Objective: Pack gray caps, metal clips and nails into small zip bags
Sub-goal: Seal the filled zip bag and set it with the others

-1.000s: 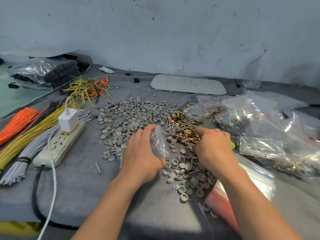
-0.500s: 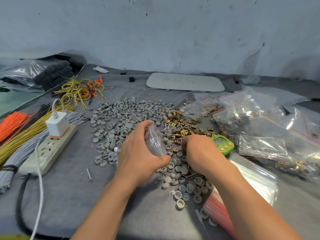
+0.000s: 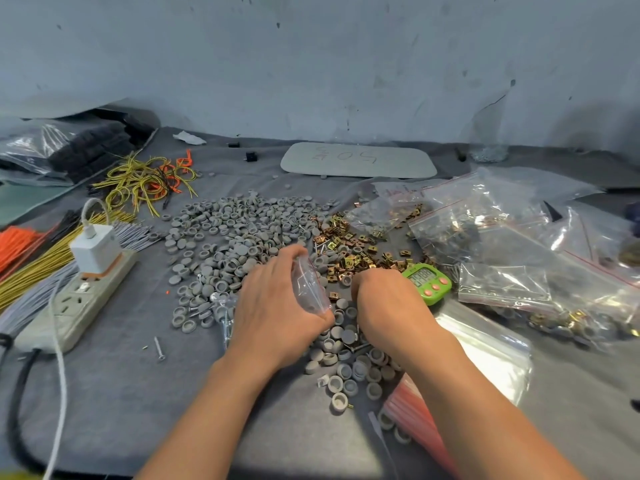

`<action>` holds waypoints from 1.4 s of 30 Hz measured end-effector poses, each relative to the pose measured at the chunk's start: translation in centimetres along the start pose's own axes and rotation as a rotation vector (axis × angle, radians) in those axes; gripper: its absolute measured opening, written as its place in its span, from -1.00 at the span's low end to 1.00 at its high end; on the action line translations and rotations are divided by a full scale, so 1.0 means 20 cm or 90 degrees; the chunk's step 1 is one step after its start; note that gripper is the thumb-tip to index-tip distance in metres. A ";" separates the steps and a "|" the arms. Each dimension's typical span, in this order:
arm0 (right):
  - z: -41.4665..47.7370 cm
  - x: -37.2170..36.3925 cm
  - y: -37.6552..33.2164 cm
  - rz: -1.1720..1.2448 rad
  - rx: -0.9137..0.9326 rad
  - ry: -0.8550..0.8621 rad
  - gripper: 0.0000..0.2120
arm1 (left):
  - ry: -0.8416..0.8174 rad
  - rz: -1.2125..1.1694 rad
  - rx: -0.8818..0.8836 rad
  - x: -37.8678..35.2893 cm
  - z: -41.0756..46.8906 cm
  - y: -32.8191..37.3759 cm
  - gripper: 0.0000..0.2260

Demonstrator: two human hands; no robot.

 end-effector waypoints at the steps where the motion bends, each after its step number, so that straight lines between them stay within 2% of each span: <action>1: 0.00 0.00 0.00 0.010 -0.001 0.003 -0.77 | -0.002 0.001 0.002 -0.01 0.00 0.00 -0.18; 10: -0.01 -0.01 0.02 0.011 0.041 -0.016 -0.76 | 0.002 -0.004 0.027 -0.03 0.04 0.01 -0.17; 17: -0.02 0.01 0.04 0.037 0.065 -0.065 -0.89 | -0.017 0.019 0.060 -0.03 0.09 0.05 -0.22; 25: -0.03 0.07 0.06 0.076 0.036 -0.022 -0.85 | -0.032 0.038 0.078 -0.03 0.07 0.01 -0.18; 32: -0.03 0.06 0.03 0.191 0.002 0.060 -0.77 | -0.017 0.024 0.086 0.04 0.07 -0.01 -0.17; 42: -0.01 -0.04 0.09 0.413 0.032 0.057 -0.70 | -0.016 0.016 0.080 0.08 0.04 -0.03 -0.16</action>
Point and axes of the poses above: each hand's wrist, its own z-axis towards the middle knuckle, its own x-axis out of the back of the hand, y = z × x, the point moved 5 cm from there along z, towards the middle knuckle, and after that the axes turned 13 degrees about -y, right-handed, at the moved point
